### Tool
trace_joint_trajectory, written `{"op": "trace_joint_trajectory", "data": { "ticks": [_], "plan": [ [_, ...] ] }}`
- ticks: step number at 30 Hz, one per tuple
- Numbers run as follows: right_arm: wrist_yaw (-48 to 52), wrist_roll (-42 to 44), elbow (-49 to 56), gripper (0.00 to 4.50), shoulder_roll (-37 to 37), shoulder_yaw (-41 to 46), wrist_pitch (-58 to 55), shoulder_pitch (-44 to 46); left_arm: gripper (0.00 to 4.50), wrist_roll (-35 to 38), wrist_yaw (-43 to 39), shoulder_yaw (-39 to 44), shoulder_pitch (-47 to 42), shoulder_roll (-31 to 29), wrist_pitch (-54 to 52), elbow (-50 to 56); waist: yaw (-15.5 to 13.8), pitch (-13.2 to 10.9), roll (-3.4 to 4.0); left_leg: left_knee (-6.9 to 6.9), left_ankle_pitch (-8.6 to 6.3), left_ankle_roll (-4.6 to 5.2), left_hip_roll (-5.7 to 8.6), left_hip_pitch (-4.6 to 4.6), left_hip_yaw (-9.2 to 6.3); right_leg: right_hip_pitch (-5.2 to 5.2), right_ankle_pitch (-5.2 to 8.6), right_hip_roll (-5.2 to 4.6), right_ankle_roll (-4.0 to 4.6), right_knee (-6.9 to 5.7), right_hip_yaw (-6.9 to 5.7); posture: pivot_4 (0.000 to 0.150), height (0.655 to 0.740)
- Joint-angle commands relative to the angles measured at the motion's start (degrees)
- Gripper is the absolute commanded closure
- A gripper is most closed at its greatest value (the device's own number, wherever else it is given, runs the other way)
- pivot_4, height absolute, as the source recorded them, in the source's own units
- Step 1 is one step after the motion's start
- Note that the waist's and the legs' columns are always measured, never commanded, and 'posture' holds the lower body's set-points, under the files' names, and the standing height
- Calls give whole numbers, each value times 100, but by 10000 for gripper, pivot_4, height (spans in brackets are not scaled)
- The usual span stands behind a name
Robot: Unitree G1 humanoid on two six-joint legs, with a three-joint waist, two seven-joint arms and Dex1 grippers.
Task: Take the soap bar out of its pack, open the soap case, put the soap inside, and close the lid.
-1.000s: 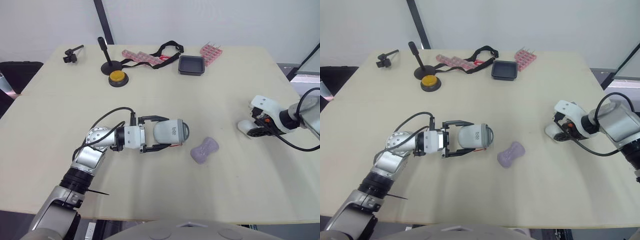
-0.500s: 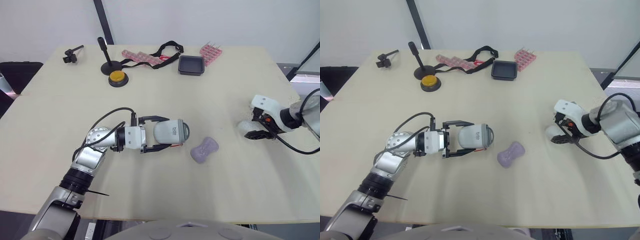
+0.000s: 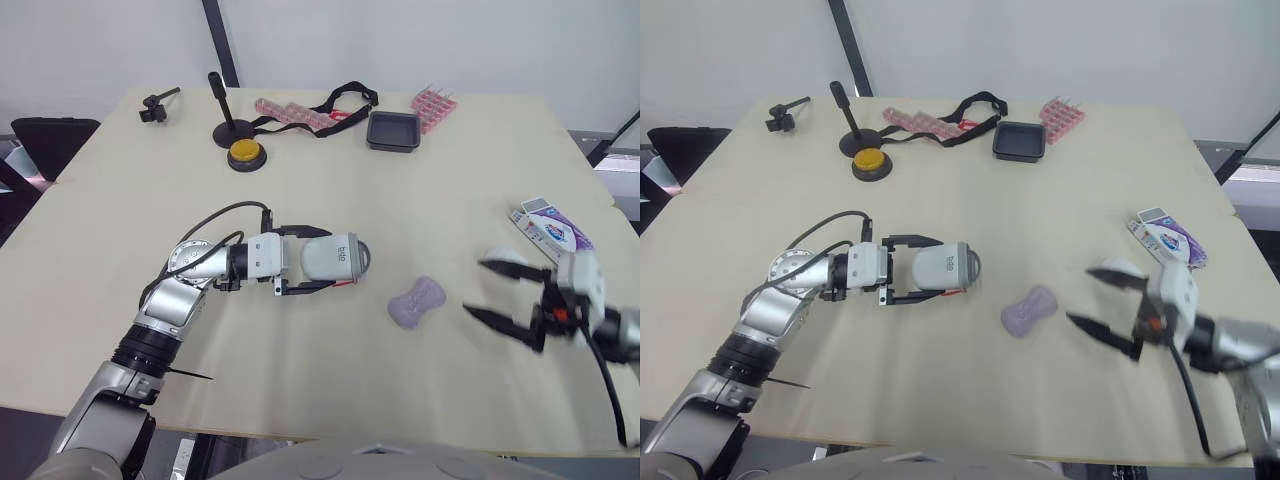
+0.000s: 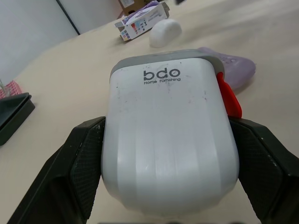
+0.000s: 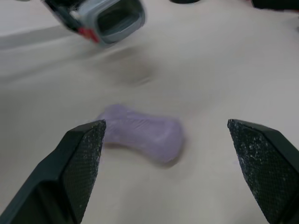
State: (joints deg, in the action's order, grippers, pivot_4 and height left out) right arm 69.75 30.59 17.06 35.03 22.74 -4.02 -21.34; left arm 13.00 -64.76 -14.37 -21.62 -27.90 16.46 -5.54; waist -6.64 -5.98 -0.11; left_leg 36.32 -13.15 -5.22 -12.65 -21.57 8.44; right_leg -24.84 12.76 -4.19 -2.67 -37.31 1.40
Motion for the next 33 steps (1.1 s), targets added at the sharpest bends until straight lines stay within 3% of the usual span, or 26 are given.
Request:
{"op": "trace_joint_trajectory", "data": {
  "ticks": [1, 7, 15, 24, 33],
  "plan": [
    [309, -82, 68, 200, -248, 198, 1111, -431, 10130, 75, -52, 92, -145, -73, -147, 219, 101, 0, -1, 0, 0, 0, 4, 4, 0, 3, 0, -10, 0, 1, 2, 1500, 7291],
    [583, -138, -131, 200, -293, -74, 1769, -818, 10130, -86, -233, -12, -350, -225, -524, 227, 307, 0, -1, -9, 1, 0, 5, 8, -1, 31, -1, -9, -2, 3, 6, 1500, 7291],
    [544, -253, -612, 200, -144, -227, 2013, -716, 10130, -738, -629, -571, -930, -605, -1441, 393, 284, 0, 0, -13, 1, 2, 16, 9, -5, 30, -1, -19, -3, 24, -3, 1500, 7291],
    [315, -262, -609, 200, -30, -363, 1989, -657, 10130, -1209, -779, -1181, -1364, -617, -2751, 1135, 290, 0, 0, -16, 1, 3, 15, 5, -6, 32, -1, -21, -2, 23, -2, 1500, 7291],
    [271, -240, -675, 200, 69, -400, 2043, -715, 10130, -1371, -834, -1302, -1576, -675, -3251, 1390, 269, 0, 0, -19, 1, 3, 17, 6, -5, 35, -1, -20, -2, 25, -2, 1500, 7291]
  ]
}}
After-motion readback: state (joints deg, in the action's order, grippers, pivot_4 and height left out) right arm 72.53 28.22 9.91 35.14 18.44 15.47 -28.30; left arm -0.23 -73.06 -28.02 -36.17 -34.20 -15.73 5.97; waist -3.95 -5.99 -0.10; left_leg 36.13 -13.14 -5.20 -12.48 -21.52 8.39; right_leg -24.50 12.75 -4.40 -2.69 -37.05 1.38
